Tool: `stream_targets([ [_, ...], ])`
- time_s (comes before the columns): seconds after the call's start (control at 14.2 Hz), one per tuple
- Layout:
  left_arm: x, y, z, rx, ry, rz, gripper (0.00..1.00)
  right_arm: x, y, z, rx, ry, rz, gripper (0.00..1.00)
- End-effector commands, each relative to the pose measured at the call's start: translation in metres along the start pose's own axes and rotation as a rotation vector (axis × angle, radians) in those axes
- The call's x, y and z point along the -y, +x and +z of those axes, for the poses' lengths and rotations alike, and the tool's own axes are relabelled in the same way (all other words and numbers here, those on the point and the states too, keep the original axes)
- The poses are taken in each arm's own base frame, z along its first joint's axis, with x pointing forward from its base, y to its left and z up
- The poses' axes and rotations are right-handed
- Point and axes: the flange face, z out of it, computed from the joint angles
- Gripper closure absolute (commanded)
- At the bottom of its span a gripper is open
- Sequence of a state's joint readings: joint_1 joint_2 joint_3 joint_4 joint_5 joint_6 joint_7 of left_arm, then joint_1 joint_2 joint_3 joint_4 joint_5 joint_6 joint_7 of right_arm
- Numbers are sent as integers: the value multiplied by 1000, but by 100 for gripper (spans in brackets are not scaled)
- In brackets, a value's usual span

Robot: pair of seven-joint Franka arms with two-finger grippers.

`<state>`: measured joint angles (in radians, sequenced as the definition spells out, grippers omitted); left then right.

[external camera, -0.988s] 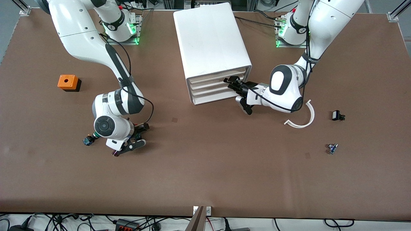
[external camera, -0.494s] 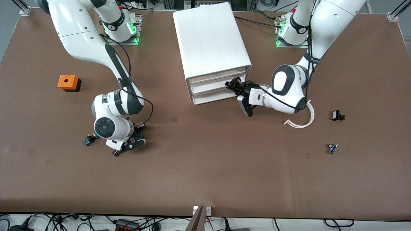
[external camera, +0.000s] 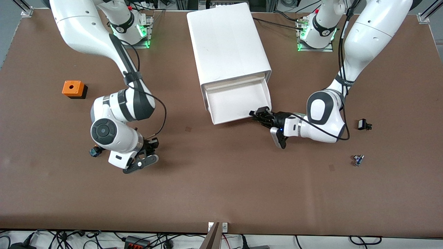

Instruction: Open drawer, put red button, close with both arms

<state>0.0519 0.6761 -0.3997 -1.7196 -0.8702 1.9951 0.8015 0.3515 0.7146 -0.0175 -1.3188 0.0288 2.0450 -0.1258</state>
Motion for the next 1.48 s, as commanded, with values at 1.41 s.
stream_targets([
  [1.41, -21, 25, -221, 356, 920, -252, 0, 361, -34, -49, 74, 128, 152, 100],
])
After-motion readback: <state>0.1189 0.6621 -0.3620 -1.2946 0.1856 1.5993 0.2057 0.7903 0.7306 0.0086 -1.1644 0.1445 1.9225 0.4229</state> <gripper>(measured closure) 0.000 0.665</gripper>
